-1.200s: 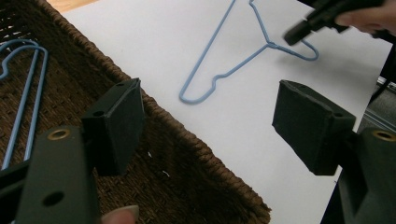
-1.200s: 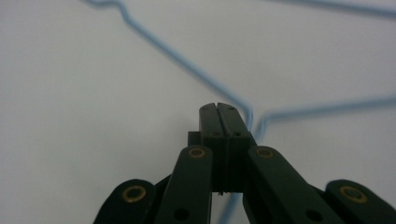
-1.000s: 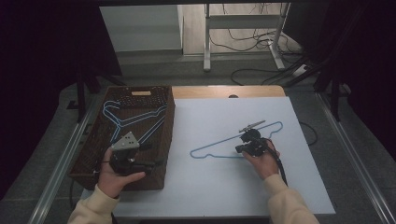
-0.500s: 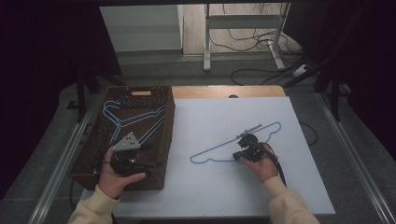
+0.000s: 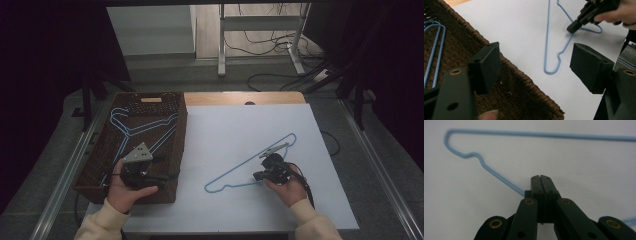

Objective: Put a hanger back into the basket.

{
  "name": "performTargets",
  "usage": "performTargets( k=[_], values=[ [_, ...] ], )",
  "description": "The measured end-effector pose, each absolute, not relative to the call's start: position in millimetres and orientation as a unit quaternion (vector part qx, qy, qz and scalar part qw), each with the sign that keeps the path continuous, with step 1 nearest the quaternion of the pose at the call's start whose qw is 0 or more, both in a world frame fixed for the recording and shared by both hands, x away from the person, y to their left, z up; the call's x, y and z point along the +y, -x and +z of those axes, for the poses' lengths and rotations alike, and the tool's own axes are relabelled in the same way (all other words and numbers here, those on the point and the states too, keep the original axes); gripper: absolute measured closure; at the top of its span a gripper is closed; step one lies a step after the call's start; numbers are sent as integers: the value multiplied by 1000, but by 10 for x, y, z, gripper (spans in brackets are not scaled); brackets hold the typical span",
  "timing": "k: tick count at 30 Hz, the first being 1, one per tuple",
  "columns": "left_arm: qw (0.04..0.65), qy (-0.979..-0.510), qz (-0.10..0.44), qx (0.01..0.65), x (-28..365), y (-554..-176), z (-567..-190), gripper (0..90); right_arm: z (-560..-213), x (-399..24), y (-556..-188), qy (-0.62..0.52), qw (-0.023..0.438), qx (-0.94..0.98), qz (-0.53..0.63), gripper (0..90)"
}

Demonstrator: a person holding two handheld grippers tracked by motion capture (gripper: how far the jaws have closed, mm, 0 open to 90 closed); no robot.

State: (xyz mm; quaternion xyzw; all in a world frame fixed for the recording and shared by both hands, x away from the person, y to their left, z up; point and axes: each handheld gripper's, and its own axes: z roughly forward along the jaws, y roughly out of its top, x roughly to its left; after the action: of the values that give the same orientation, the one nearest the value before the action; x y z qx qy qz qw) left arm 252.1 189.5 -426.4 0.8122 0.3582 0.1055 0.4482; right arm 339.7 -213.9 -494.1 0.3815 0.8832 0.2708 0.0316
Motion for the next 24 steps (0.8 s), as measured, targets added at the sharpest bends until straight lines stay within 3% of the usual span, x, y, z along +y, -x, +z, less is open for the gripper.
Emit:
performTargets(
  k=[8,10,13,16,20,24],
  values=[
    [446,-814,104,358,1888,-2535,-4283,249,-4767,-2620,-3065,-425,73,864,260,894],
    [446,-814,104,357,1884,-2534,-4279,249,-4784,-2656,-3030,-431,73,863,254,861],
    [447,-814,104,355,1873,-2537,-4272,249,-4854,-2742,-2927,-441,81,863,232,722],
    [444,-817,103,352,1850,-2554,-4283,249,-4911,-2734,-2915,-441,82,868,214,649],
    [443,-819,102,350,1827,-2556,-4289,248,-4936,-2690,-2944,-440,84,871,202,663],
    [443,-820,102,348,1811,-2556,-4294,248,-4949,-2641,-2993,-441,88,875,176,760]
  ],
)
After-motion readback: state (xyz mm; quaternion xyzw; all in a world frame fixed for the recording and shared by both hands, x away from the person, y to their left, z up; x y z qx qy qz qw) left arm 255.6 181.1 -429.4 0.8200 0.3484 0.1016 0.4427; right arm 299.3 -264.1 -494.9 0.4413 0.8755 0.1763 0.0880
